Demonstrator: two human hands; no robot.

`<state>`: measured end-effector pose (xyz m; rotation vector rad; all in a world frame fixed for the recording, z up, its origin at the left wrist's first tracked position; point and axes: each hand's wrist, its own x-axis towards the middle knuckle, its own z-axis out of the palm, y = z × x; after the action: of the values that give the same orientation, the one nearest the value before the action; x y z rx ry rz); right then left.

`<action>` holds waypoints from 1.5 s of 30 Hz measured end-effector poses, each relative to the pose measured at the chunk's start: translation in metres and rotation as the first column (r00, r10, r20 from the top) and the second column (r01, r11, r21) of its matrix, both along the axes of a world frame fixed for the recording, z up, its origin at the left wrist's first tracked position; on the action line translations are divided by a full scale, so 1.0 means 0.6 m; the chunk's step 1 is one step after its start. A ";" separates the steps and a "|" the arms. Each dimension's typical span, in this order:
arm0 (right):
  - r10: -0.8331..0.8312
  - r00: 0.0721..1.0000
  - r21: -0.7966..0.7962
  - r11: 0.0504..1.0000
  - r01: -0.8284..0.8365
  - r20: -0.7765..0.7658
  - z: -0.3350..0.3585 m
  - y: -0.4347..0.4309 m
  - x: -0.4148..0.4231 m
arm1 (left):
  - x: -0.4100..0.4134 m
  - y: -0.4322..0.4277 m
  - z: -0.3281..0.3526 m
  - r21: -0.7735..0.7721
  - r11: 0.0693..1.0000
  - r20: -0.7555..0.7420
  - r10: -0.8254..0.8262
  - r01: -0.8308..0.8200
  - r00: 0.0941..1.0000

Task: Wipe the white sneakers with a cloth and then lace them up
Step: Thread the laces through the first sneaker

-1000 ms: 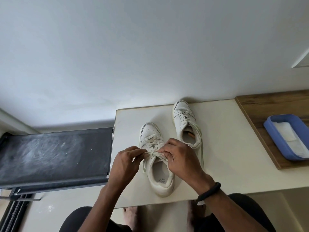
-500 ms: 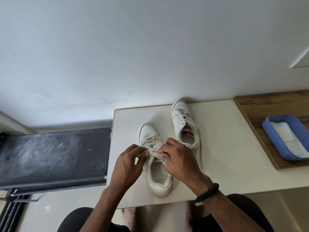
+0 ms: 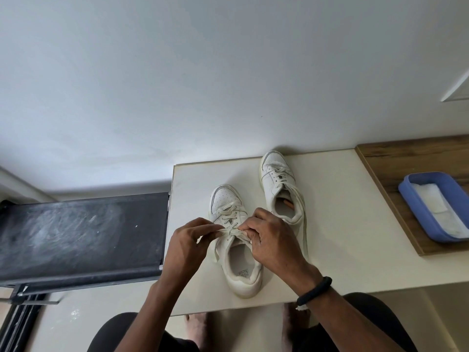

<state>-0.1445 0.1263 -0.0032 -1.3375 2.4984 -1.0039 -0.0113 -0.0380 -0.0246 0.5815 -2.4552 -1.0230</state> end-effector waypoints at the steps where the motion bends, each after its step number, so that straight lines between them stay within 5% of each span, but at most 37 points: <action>1: -0.001 1.000 0.000 1.000 0.001 0.004 0.000 0.000 0.000 | 0.000 -0.001 -0.001 0.003 1.000 0.004 0.005 -0.005 1.000; 6: -0.013 1.000 -0.006 1.000 0.013 0.024 -0.003 -0.001 -0.002 | 0.001 0.002 0.001 0.003 1.000 0.036 0.006 -0.007 0.999; 12: 0.007 0.996 -0.069 0.998 -0.001 0.091 -0.003 0.007 -0.004 | 0.023 -0.015 0.007 0.281 0.956 0.377 -0.032 -0.081 0.926; 16: 0.000 0.996 -0.087 0.996 0.008 0.089 -0.003 0.006 -0.002 | 0.026 -0.014 0.008 0.395 0.918 0.433 -0.138 -0.050 0.891; 25: -0.026 0.997 -0.082 0.996 0.032 0.076 -0.009 0.004 -0.004 | 0.035 -0.026 0.029 0.396 0.909 0.487 -0.087 -0.131 0.869; 34: -0.030 0.998 -0.060 0.998 0.033 0.050 -0.010 0.002 -0.005 | 0.066 -0.079 0.014 0.275 0.891 0.438 0.218 -0.361 0.872; 40: -0.030 0.999 -0.060 0.998 0.032 0.035 -0.011 0.002 -0.003 | 0.045 -0.035 0.009 0.380 0.925 0.525 -0.196 -0.022 0.828; 45: -0.037 0.999 -0.063 0.997 0.038 0.024 -0.012 0.000 -0.004 | 0.024 -0.006 -0.007 0.276 0.961 0.543 -0.161 0.006 0.824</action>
<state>-0.1468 0.1262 -0.0102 -1.2935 2.5037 -1.1095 0.0030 -0.0417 -0.0288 0.9915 -2.8858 -1.3905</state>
